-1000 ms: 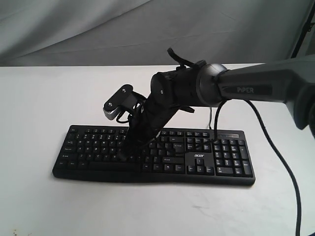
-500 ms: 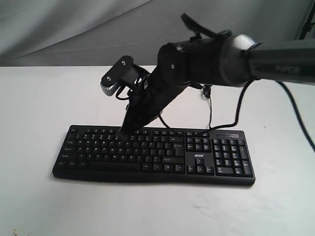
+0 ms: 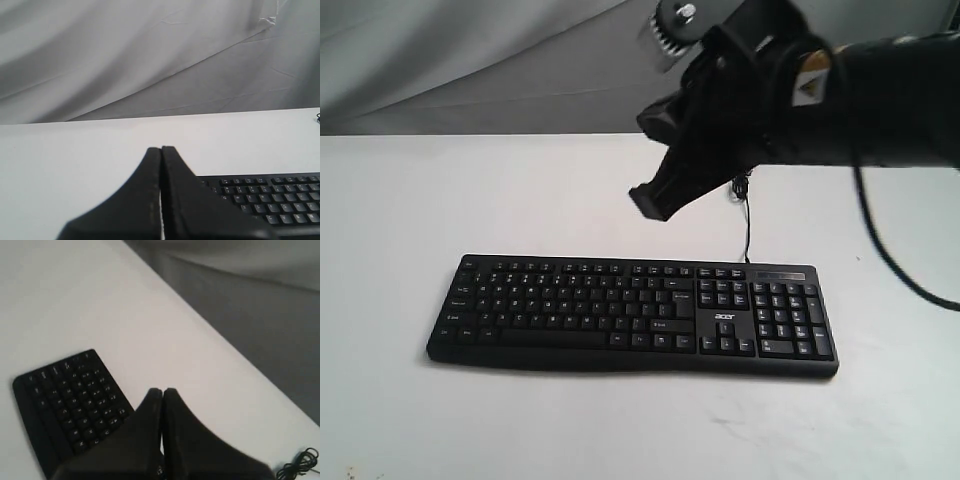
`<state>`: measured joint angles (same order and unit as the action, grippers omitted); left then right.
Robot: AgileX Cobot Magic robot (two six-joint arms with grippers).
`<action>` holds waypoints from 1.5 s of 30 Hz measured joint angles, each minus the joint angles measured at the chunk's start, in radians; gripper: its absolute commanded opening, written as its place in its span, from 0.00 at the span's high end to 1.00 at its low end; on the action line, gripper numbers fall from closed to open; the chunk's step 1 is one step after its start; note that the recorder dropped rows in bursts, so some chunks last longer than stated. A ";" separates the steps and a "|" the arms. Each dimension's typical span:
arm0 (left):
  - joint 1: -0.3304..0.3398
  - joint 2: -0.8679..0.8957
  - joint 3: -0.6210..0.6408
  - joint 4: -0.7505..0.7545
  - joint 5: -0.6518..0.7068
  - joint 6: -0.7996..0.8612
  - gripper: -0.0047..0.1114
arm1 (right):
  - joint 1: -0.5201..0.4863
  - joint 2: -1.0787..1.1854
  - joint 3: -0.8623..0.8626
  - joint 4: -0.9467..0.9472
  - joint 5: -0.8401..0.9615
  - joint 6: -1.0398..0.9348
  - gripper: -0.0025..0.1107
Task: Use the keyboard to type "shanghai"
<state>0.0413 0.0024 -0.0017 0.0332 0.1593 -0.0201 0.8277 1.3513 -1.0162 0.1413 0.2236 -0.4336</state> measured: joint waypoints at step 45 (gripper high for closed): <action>0.000 0.000 0.000 0.000 0.000 0.000 0.96 | -0.917 -1.261 0.932 0.038 -0.116 0.323 0.98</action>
<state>0.0413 0.0024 -0.0017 0.0332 0.1593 -0.0201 -0.0896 0.0905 -0.0841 0.1791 0.1078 -0.1108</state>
